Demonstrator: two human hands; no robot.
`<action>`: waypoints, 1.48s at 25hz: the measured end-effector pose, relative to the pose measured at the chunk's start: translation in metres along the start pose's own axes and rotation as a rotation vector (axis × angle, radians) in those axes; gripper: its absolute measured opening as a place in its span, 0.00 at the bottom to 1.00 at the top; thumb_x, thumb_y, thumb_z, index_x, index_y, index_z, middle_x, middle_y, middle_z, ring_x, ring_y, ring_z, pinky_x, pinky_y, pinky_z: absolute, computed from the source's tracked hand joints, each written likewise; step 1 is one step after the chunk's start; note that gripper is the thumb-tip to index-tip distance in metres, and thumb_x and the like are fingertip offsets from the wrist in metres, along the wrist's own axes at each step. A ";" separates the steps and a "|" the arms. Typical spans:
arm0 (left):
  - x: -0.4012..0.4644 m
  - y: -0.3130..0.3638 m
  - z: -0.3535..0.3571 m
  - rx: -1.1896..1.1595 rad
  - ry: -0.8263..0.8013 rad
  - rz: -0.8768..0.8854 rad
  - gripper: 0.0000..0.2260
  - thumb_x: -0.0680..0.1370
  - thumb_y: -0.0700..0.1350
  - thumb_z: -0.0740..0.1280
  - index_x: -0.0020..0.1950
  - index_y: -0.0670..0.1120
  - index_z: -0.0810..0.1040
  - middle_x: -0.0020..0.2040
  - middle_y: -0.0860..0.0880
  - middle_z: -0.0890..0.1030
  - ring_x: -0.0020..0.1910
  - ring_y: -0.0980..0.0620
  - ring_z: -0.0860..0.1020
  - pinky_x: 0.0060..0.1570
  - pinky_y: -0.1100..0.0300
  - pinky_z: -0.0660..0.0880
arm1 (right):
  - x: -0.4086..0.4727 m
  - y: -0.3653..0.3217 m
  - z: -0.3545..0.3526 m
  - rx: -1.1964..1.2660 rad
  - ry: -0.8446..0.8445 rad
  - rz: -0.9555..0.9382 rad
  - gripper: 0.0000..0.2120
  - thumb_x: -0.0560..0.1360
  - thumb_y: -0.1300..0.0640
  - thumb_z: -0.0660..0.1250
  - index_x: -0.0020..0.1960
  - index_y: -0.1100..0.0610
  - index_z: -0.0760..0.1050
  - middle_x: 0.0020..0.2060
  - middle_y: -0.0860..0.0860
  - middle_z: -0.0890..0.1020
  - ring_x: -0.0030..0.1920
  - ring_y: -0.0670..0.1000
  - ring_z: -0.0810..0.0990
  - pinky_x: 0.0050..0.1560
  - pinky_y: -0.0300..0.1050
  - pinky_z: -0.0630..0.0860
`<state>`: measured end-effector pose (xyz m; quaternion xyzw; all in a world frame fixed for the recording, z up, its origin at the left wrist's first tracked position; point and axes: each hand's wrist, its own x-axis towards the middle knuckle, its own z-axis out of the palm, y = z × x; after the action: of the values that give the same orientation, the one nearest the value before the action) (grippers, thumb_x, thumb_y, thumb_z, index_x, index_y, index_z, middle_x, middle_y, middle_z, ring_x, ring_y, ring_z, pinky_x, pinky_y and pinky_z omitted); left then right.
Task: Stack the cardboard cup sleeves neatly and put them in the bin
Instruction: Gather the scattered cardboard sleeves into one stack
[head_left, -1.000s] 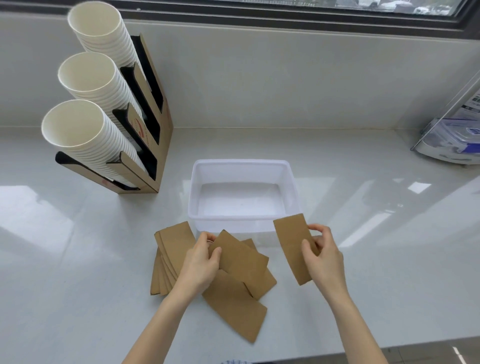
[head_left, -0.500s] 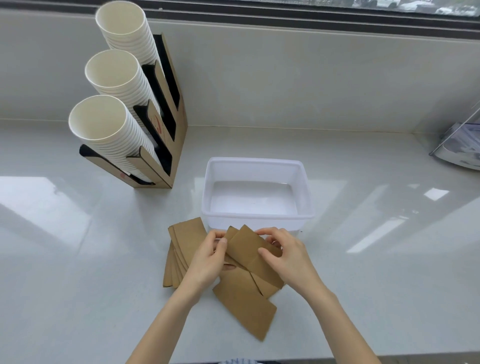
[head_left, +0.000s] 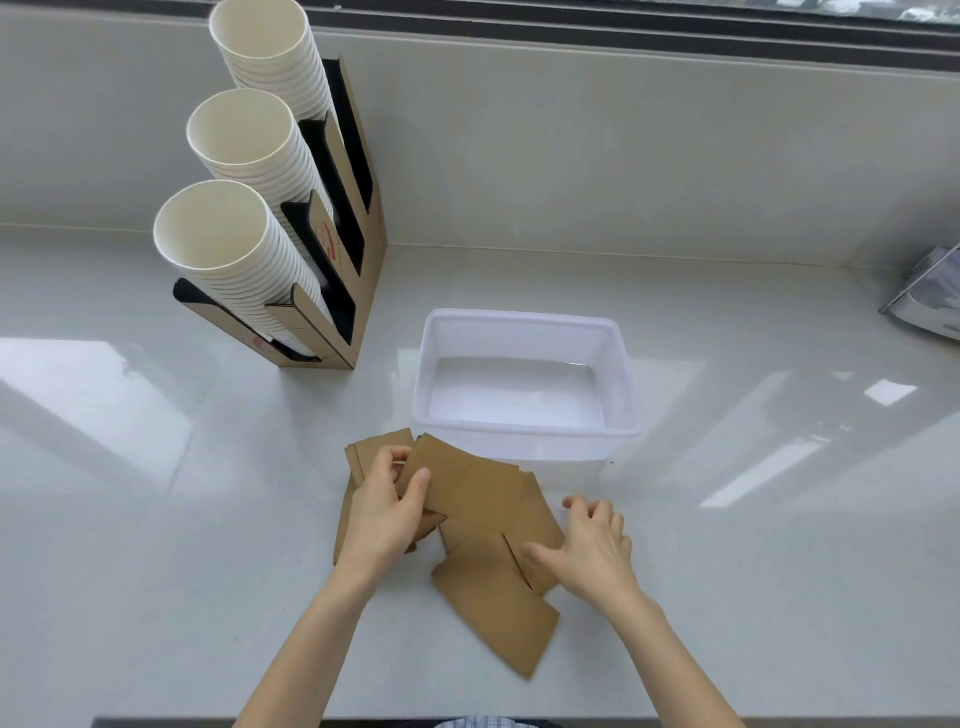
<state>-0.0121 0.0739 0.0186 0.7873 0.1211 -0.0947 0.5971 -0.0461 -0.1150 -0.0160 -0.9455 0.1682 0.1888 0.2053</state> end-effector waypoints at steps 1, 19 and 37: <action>0.001 -0.002 -0.002 0.019 0.008 -0.003 0.06 0.76 0.43 0.60 0.46 0.55 0.69 0.54 0.44 0.78 0.52 0.44 0.79 0.43 0.51 0.81 | 0.000 -0.001 0.003 -0.023 -0.019 0.021 0.30 0.69 0.44 0.67 0.64 0.58 0.63 0.62 0.56 0.65 0.64 0.57 0.64 0.62 0.47 0.65; 0.001 0.012 -0.011 -0.017 0.083 0.012 0.07 0.78 0.40 0.56 0.56 0.45 0.67 0.52 0.47 0.73 0.45 0.52 0.75 0.37 0.63 0.74 | -0.011 0.002 -0.048 0.797 0.095 -0.167 0.12 0.73 0.64 0.58 0.46 0.47 0.73 0.36 0.49 0.74 0.35 0.47 0.72 0.28 0.27 0.67; -0.010 0.009 -0.003 -0.120 0.053 0.010 0.07 0.77 0.42 0.60 0.54 0.48 0.66 0.44 0.55 0.75 0.41 0.48 0.79 0.27 0.69 0.76 | -0.014 -0.037 -0.026 0.571 0.195 -0.406 0.13 0.75 0.56 0.63 0.60 0.51 0.70 0.51 0.46 0.70 0.47 0.38 0.71 0.44 0.25 0.67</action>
<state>-0.0187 0.0734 0.0303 0.7529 0.1386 -0.0634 0.6402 -0.0364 -0.0916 0.0243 -0.8776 0.0418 -0.0013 0.4775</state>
